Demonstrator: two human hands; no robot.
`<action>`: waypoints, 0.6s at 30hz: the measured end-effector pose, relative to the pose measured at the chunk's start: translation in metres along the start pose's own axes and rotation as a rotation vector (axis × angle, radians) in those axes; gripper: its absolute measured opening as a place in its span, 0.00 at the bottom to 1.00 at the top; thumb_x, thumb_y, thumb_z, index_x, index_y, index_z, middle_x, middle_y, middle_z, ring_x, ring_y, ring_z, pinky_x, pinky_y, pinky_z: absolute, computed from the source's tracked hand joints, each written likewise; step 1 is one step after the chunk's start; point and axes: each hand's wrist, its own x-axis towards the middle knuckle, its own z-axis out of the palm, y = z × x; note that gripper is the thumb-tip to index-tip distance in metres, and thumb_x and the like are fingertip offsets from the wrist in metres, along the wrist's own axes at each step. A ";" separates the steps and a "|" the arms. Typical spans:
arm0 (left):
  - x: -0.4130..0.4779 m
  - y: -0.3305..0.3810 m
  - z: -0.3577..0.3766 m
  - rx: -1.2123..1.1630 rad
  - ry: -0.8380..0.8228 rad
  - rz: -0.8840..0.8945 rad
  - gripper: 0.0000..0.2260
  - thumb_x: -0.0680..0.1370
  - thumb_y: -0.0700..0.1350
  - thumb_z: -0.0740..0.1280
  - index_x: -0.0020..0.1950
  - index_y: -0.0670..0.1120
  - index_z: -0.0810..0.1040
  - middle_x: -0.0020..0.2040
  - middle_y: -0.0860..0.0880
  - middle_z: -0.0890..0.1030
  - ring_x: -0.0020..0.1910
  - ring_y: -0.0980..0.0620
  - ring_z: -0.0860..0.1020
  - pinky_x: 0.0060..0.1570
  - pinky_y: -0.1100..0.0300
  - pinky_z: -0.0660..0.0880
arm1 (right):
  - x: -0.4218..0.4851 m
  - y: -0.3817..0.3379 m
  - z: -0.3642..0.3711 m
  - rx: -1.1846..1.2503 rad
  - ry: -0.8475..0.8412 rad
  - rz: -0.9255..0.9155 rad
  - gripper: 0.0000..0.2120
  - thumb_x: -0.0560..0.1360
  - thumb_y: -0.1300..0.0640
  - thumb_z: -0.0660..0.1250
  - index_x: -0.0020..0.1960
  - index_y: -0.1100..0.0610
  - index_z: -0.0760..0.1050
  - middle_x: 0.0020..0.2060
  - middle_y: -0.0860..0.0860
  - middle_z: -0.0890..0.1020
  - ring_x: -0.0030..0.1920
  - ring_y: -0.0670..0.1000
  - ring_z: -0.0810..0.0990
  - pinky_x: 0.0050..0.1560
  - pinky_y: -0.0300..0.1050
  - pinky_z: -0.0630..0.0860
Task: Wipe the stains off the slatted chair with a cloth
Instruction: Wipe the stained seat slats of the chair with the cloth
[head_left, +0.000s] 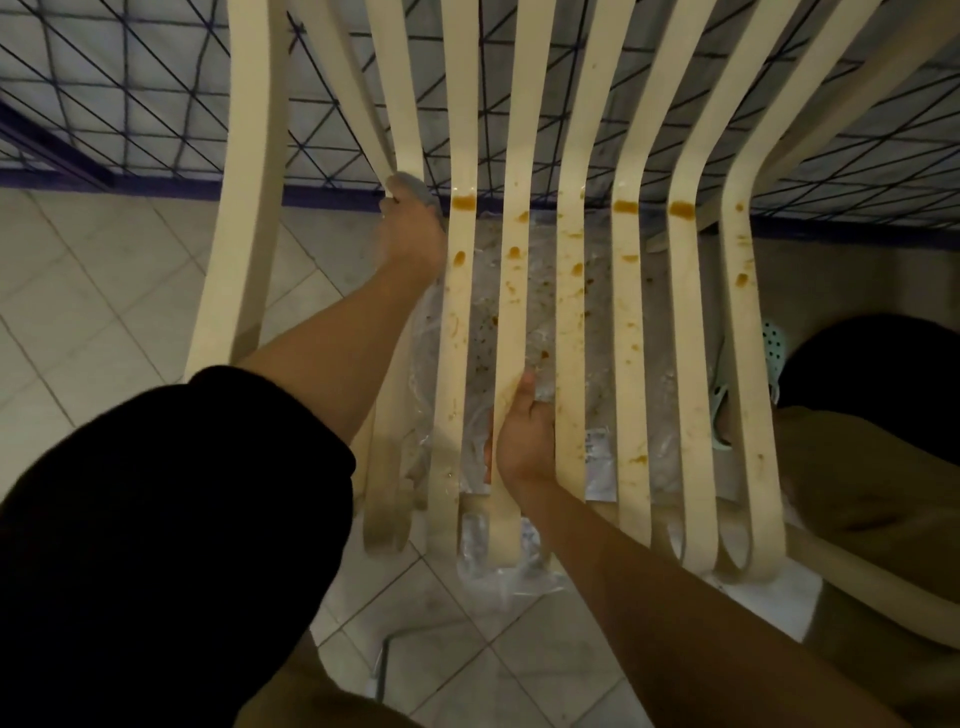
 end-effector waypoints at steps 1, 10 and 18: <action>-0.001 -0.002 0.001 0.002 0.001 0.004 0.28 0.84 0.50 0.53 0.78 0.37 0.48 0.67 0.37 0.69 0.63 0.39 0.73 0.56 0.47 0.72 | -0.003 -0.002 0.000 -0.008 0.008 0.002 0.34 0.78 0.31 0.46 0.40 0.61 0.72 0.29 0.60 0.79 0.29 0.58 0.80 0.37 0.53 0.81; -0.037 -0.017 0.003 0.053 -0.058 0.050 0.29 0.84 0.49 0.53 0.79 0.39 0.45 0.73 0.35 0.64 0.64 0.37 0.72 0.59 0.45 0.72 | -0.014 -0.014 -0.004 -0.007 -0.006 -0.031 0.41 0.82 0.39 0.44 0.34 0.73 0.73 0.31 0.73 0.76 0.20 0.57 0.74 0.22 0.47 0.76; -0.096 -0.042 0.004 0.093 -0.047 0.066 0.29 0.84 0.49 0.54 0.79 0.41 0.44 0.68 0.36 0.67 0.59 0.37 0.75 0.52 0.44 0.75 | -0.015 -0.012 -0.001 -0.024 0.027 -0.064 0.37 0.80 0.34 0.44 0.36 0.64 0.72 0.31 0.70 0.76 0.27 0.63 0.77 0.26 0.49 0.78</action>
